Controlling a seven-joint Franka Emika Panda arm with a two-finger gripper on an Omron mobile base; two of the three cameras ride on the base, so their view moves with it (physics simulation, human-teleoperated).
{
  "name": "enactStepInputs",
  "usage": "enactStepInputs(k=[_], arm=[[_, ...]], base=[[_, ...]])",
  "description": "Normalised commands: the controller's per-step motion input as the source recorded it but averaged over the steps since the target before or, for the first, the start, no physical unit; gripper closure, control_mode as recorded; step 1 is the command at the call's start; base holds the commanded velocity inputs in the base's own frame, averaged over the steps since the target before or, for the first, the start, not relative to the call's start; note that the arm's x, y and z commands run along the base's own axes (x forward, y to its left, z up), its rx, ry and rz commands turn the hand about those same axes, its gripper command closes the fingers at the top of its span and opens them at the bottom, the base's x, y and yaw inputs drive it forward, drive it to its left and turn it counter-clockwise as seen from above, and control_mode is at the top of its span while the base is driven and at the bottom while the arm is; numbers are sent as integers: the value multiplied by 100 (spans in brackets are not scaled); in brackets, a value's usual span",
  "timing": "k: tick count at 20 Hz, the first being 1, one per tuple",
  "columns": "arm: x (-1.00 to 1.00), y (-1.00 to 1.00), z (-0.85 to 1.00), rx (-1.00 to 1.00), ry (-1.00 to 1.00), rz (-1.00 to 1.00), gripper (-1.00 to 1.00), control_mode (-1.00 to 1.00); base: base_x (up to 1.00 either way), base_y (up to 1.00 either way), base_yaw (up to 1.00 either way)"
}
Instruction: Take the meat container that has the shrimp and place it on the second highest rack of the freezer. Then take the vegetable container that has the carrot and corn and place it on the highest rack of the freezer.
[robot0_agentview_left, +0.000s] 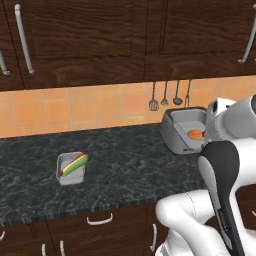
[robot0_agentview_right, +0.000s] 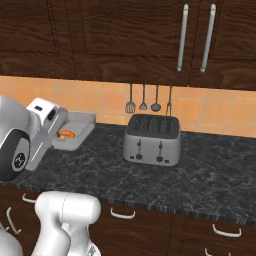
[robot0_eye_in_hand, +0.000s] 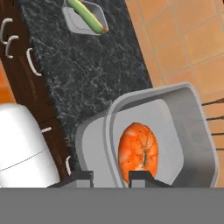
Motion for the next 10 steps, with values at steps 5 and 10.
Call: enactStepInputs(k=[5, 10], arm=[[-54, 0, 0, 0, -1, 0, 100, -100], [8, 0, 7, 0, 5, 4, 100, -100]], base=[[0, 0, 0], [0, 0, 0]])
